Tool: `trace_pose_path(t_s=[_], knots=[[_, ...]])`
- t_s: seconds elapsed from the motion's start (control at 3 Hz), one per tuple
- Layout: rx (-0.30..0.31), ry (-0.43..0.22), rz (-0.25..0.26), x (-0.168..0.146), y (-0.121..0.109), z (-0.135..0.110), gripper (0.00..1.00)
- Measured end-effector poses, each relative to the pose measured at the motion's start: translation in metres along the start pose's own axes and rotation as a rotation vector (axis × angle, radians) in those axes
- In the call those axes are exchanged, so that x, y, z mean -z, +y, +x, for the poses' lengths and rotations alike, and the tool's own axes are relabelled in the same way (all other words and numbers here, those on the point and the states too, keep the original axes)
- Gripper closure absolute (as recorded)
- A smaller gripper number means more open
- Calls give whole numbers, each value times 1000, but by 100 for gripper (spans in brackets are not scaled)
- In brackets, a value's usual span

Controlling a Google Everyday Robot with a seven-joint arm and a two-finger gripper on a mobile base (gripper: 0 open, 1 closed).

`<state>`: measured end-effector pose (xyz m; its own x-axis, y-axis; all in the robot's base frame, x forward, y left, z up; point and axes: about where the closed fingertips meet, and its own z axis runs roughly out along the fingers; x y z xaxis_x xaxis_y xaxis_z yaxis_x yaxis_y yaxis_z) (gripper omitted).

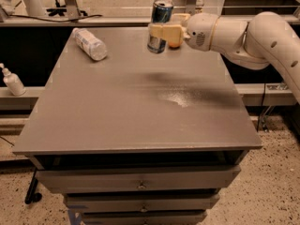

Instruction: Pick redbull can

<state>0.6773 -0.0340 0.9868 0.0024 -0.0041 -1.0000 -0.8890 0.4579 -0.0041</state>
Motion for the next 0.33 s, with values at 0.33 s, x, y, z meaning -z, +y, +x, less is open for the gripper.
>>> trace_pose_path(t_s=[0.33], knots=[[-5, -1, 1, 4, 0, -1, 100]])
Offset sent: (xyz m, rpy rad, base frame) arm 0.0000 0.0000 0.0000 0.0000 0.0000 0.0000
